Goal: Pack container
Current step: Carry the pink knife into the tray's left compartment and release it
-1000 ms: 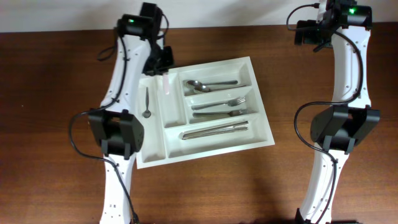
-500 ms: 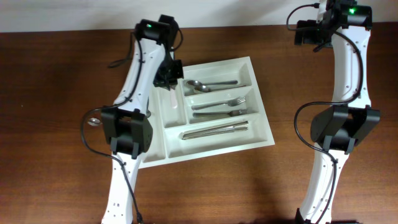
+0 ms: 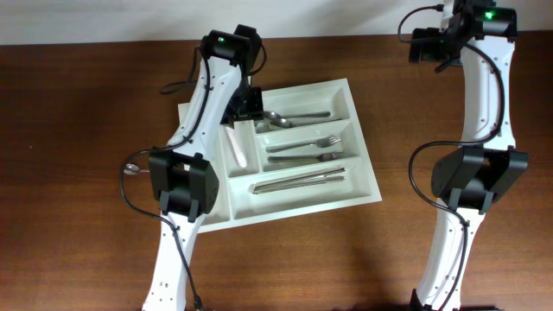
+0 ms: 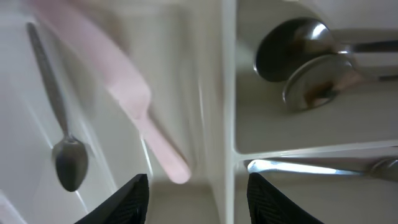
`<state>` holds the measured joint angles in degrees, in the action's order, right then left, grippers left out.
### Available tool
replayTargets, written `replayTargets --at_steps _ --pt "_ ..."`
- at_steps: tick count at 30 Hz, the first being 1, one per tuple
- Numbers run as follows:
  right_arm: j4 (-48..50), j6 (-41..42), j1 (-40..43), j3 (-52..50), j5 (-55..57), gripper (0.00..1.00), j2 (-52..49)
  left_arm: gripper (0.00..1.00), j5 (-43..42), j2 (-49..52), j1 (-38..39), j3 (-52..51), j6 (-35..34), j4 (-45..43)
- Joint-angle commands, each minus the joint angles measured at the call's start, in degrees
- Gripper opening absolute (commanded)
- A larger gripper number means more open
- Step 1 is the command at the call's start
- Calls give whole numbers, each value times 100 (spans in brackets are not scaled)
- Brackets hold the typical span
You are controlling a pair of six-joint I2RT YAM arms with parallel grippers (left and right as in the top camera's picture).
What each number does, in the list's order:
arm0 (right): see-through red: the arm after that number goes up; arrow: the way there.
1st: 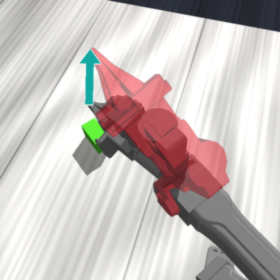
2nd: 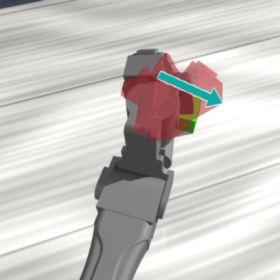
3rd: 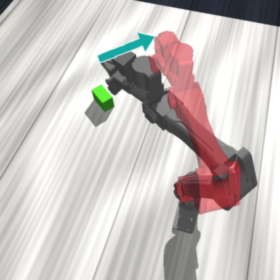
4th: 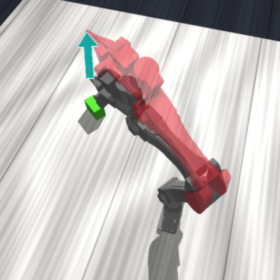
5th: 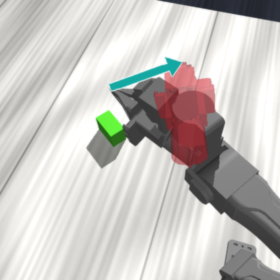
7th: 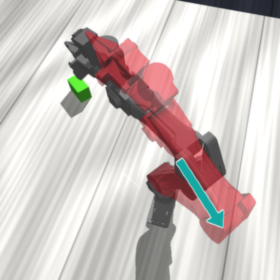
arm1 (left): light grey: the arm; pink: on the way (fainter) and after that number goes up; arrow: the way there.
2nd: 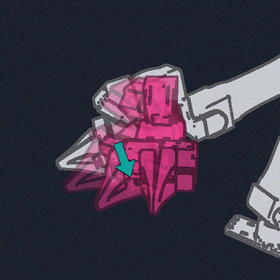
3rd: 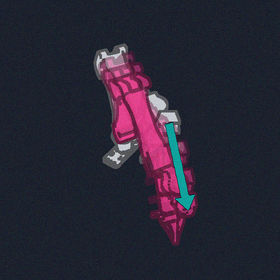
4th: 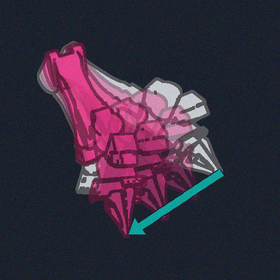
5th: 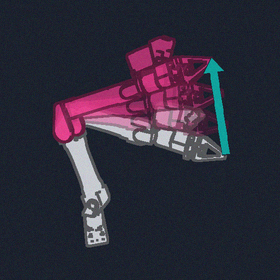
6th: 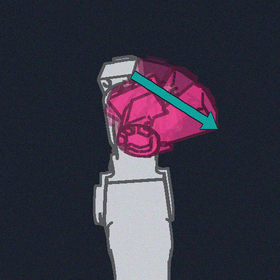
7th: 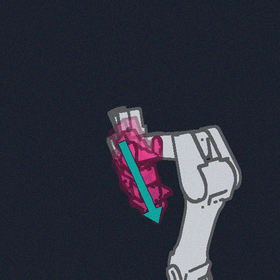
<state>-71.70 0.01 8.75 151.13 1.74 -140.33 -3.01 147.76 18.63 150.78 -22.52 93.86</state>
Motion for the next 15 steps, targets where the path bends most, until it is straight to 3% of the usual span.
replayTargets --at_steps 1,7,15 --pt "13 50 -11 81 90 99 35 53 144 26 -98 96 -11 48" --pt "13 50 -11 81 90 99 35 52 540 26 -376 98 42 286" --pt "13 50 -11 81 90 99 35 52 319 -2 -890 101 157 282"
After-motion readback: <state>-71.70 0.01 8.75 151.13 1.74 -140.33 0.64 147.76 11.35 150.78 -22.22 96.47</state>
